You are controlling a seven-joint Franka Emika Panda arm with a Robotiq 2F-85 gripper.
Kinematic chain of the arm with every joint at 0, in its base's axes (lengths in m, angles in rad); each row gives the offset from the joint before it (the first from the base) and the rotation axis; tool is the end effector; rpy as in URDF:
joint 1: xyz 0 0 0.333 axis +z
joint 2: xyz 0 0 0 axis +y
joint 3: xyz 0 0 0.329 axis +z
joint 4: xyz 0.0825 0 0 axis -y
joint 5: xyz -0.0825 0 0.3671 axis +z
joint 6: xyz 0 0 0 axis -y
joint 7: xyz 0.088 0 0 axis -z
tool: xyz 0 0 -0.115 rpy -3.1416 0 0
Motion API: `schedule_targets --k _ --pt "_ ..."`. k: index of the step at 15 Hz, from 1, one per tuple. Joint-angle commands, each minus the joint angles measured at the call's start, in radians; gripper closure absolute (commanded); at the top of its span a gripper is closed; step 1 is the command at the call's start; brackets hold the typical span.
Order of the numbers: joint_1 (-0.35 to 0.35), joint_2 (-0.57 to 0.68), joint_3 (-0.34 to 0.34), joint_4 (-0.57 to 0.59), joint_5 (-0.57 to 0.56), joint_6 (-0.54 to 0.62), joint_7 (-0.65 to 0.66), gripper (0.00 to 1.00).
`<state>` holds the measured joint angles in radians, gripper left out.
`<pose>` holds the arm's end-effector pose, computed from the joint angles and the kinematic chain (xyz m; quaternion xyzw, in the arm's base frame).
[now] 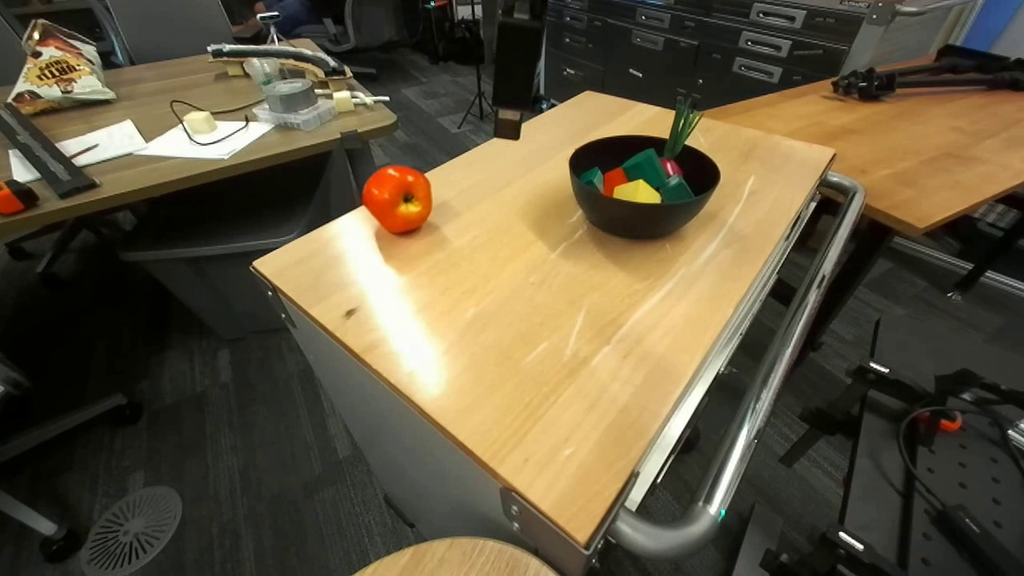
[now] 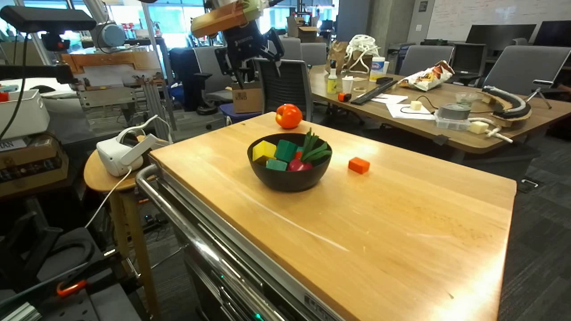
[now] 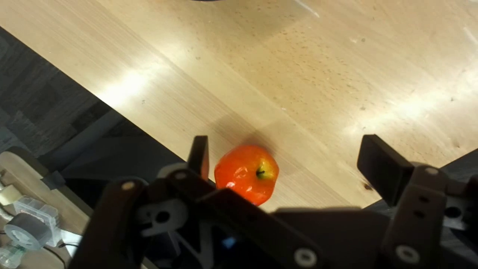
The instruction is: Put the beetroot and the blocks in the bowl then move the apple to the right
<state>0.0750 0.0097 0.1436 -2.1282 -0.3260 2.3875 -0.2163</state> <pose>0.5416 0.1154 0.4446 0.9338 0.3122 0.1231 0.1241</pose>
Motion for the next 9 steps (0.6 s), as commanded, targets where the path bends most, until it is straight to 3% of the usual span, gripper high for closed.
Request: schedule_targets --k 1,8,9 --pt "0.027 0.088 -0.003 0.121 0.066 -0.107 0.131 0.0" --pt "0.081 0.347 -0.039 0.477 0.044 -0.315 0.495 0.0" --pt "0.061 0.259 -0.038 0.333 0.05 -0.249 0.4 0.0"
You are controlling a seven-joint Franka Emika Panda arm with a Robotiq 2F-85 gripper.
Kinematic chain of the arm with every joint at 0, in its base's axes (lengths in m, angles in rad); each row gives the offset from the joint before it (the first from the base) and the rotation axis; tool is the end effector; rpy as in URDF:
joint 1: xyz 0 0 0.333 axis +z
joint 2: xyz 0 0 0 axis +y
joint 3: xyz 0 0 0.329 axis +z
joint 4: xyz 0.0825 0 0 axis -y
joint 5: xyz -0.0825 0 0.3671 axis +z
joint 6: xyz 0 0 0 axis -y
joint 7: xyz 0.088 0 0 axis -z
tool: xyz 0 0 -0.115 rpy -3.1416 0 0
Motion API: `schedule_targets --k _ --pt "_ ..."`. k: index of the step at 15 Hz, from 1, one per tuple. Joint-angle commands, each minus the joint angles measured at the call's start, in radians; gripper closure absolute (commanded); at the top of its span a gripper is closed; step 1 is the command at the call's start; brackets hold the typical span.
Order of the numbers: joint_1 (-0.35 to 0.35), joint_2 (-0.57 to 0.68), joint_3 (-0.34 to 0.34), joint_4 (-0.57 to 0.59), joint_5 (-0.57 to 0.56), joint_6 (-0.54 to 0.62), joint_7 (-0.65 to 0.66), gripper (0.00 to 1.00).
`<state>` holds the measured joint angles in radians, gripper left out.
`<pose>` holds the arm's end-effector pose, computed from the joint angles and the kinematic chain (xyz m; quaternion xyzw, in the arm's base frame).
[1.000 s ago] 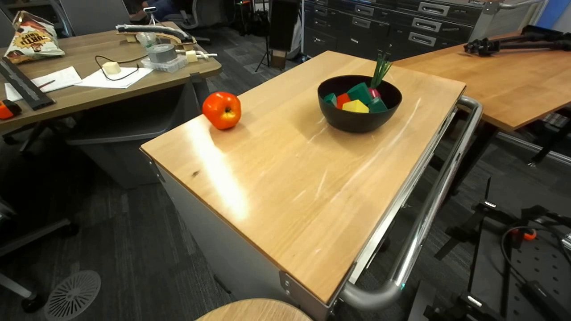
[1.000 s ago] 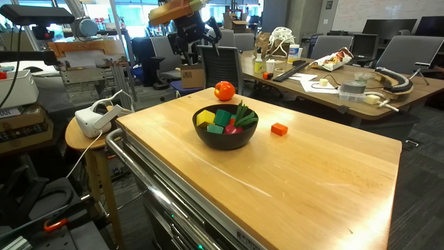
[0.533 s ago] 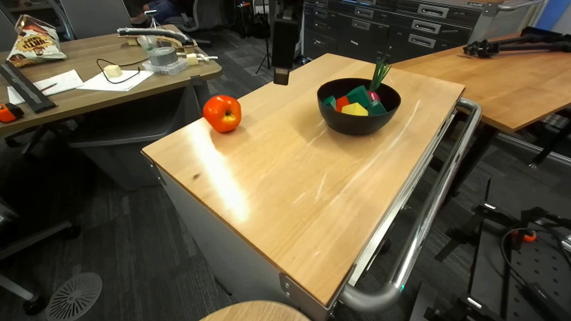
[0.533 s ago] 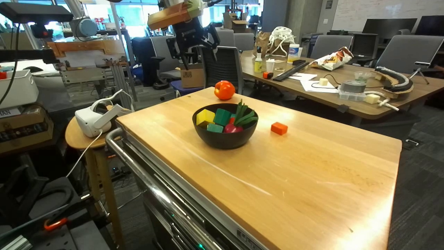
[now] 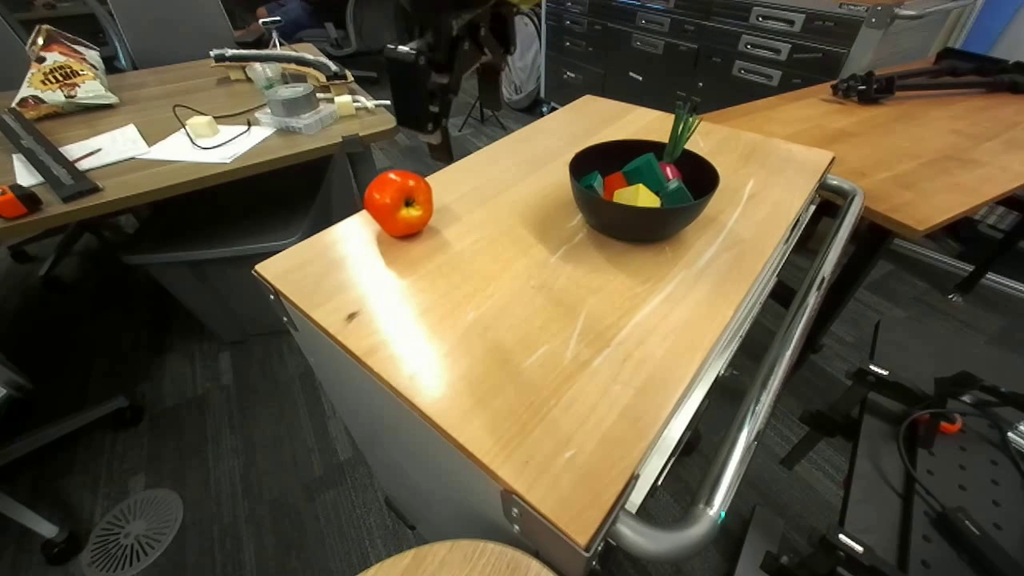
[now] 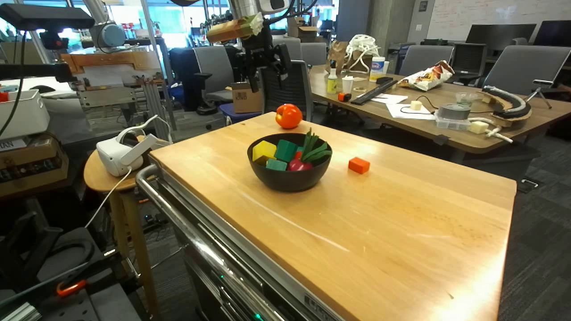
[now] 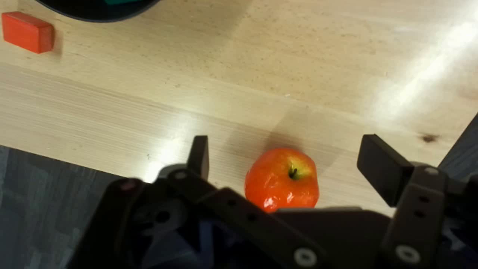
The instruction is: Put the beetroot and the blocks in the bowl then move the apple to the right
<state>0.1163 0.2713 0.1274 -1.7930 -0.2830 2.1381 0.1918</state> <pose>0.6132 0.1321 0.4209 0.9893 0.0940 0.0603 0.0942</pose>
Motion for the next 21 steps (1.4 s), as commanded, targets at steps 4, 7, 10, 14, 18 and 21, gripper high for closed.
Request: schedule_targets --k 4,7,10,14,18,21 --pt "0.028 0.025 -0.028 0.014 0.008 -0.004 0.003 0.0" --pt "0.025 0.051 -0.038 0.04 0.045 -0.008 0.069 0.0" --pt "0.033 0.101 -0.054 0.099 0.104 -0.015 0.185 0.0" --pt "0.054 0.184 -0.071 0.215 0.135 -0.028 0.294 0.0" --pt "0.102 0.283 -0.104 0.349 0.099 -0.044 0.356 0.0" --pt "0.134 0.351 -0.13 0.441 0.087 -0.061 0.367 0.0"
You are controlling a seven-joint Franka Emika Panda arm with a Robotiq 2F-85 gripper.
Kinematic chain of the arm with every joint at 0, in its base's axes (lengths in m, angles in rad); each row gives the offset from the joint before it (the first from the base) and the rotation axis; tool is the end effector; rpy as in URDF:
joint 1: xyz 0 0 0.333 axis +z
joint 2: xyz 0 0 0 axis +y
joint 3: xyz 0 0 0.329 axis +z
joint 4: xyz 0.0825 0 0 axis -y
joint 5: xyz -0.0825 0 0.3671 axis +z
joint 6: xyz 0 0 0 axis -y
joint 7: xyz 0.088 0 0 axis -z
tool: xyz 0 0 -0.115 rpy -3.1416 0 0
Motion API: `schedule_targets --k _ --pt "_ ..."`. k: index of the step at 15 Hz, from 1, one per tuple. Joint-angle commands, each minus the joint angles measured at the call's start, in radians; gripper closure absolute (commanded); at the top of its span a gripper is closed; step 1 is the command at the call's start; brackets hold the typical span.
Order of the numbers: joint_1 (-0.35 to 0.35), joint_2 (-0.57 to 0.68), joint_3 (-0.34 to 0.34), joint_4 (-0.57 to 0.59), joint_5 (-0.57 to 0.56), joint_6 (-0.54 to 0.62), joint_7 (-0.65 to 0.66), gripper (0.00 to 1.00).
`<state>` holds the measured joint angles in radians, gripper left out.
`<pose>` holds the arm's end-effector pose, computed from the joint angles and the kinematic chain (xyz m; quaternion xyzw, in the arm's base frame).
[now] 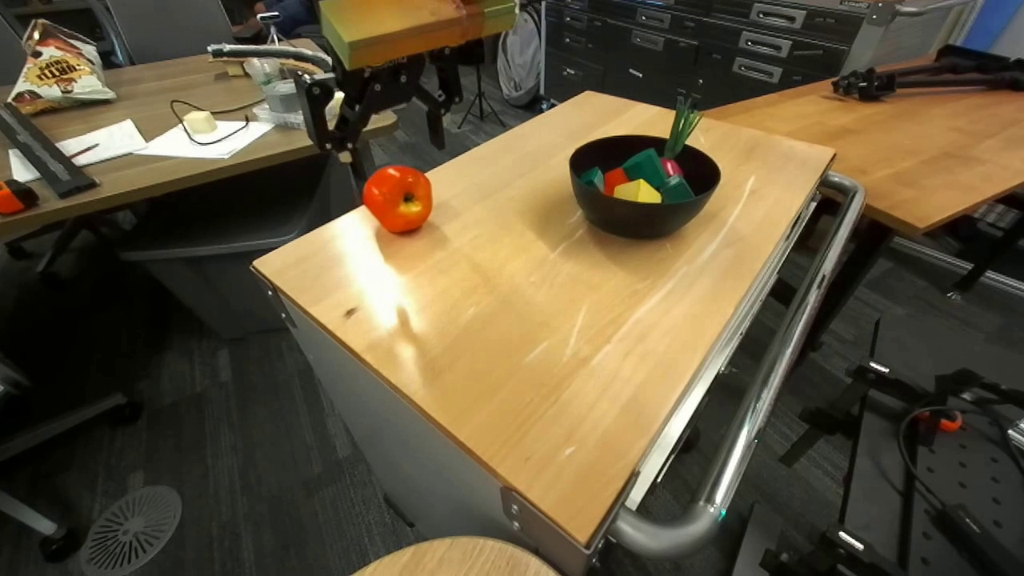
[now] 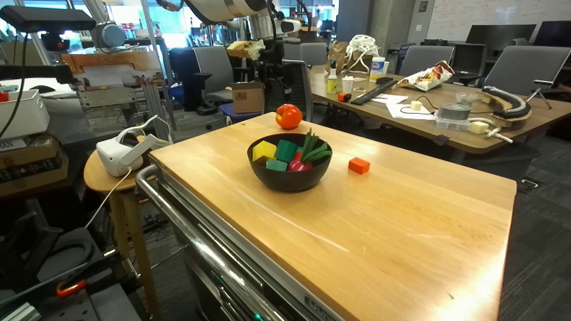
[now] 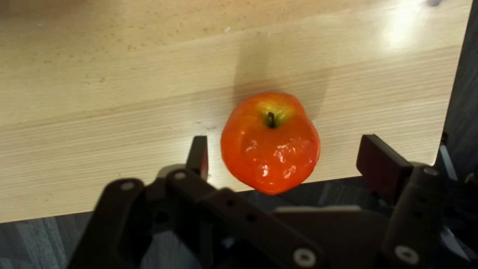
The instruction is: Put the beetroot and the blocks in the bowl then move the apple to the right
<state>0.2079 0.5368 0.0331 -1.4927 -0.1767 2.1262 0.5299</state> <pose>0.6866 0.1553 0.3797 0.9910 -0.1036 0.0708 0.0456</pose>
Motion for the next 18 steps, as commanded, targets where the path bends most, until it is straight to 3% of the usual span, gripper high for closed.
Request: schedule_targets --k 1,8,18 --pt "0.057 0.107 -0.05 0.169 -0.037 -0.053 0.032 0.0" --pt "0.102 0.221 -0.098 0.336 -0.093 -0.127 0.019 0.0" --pt "0.083 0.356 -0.118 0.531 -0.072 -0.286 0.003 0.0"
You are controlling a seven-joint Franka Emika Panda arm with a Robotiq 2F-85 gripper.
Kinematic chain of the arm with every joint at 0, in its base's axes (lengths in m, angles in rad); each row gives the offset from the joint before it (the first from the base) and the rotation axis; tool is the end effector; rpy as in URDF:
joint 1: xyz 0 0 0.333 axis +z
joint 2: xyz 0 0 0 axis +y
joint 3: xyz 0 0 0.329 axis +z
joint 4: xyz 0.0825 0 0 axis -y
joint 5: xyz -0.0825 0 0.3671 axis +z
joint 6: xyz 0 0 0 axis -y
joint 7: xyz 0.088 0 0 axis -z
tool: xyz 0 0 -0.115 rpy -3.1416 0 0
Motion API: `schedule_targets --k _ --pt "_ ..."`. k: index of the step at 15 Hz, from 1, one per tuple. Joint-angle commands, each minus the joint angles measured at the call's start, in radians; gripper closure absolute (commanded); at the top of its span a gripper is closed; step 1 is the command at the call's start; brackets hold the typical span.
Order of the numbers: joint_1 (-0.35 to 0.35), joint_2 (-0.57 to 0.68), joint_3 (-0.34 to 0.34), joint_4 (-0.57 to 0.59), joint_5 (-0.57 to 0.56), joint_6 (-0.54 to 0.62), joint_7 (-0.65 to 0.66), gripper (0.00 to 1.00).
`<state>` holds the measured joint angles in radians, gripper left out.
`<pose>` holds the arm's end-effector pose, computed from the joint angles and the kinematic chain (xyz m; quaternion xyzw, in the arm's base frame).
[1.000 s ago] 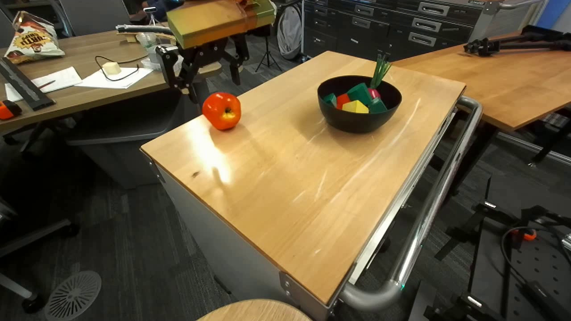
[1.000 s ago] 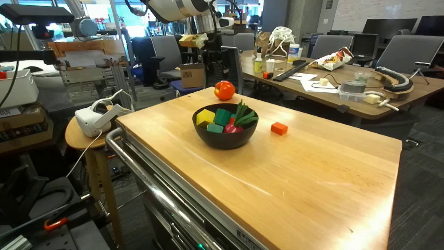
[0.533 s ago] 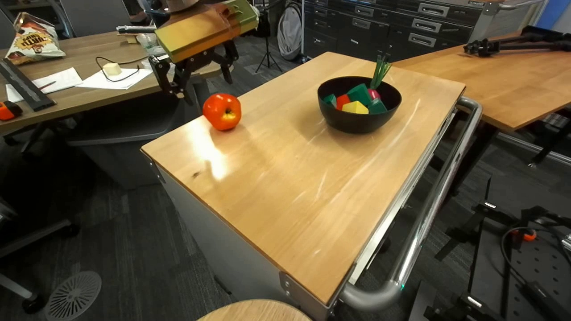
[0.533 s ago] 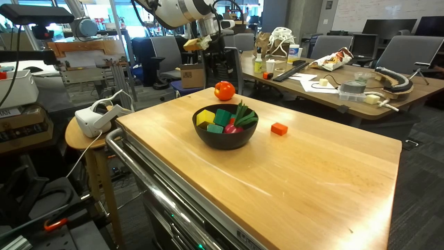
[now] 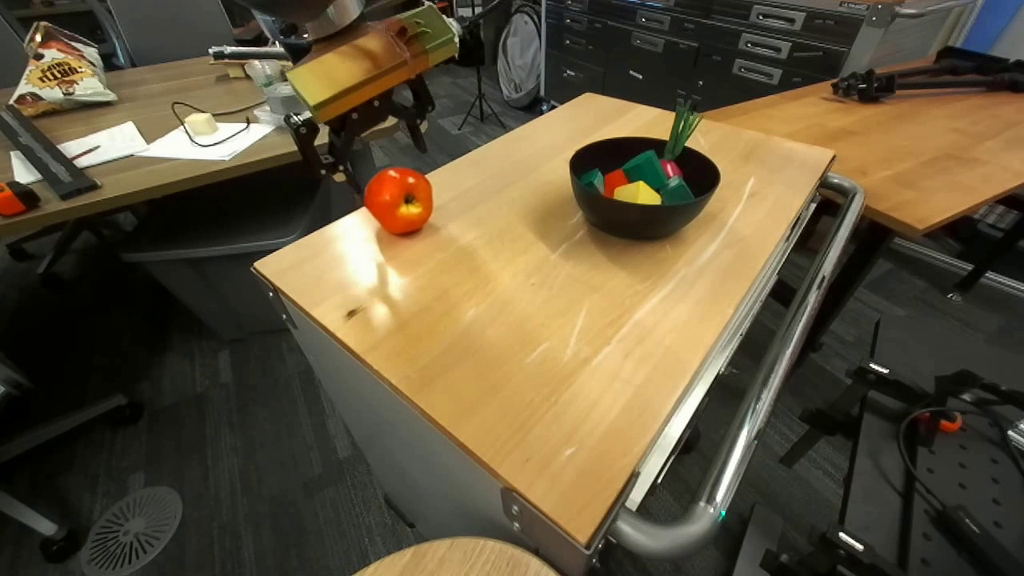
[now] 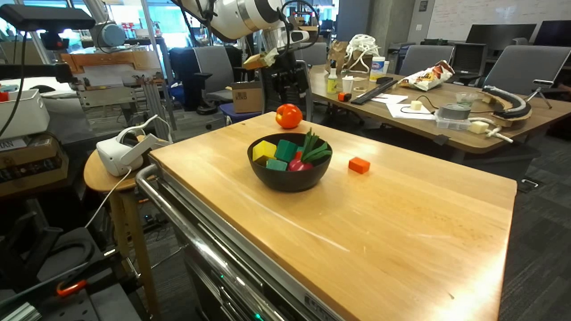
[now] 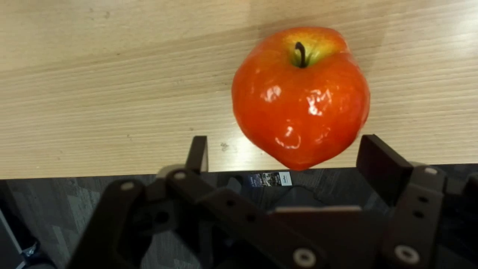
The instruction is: Put the beetroot and the blocks in the bowl then move the apple to the right
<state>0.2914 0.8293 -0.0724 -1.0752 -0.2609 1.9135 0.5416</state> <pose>0.7446 0.1637 0.3425 0.9833 -0.1045 0.0606 0.1363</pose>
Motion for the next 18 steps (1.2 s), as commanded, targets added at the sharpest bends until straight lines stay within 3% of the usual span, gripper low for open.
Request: schedule_targets --k 1,8,9,12,15,18 --pt "-0.003 0.074 -0.011 0.128 0.015 -0.09 -0.01 0.0" --pt "-0.027 0.133 -0.004 0.194 0.051 -0.187 -0.012 0.01" --pt "-0.032 0.138 -0.002 0.198 0.059 -0.195 -0.012 0.19" --pt "-0.051 0.146 0.004 0.215 0.098 -0.214 -0.011 0.4" --pt "-0.07 0.123 0.009 0.199 0.119 -0.203 -0.006 0.4" --pt "-0.039 0.047 -0.027 0.129 0.007 -0.137 -0.091 0.4"
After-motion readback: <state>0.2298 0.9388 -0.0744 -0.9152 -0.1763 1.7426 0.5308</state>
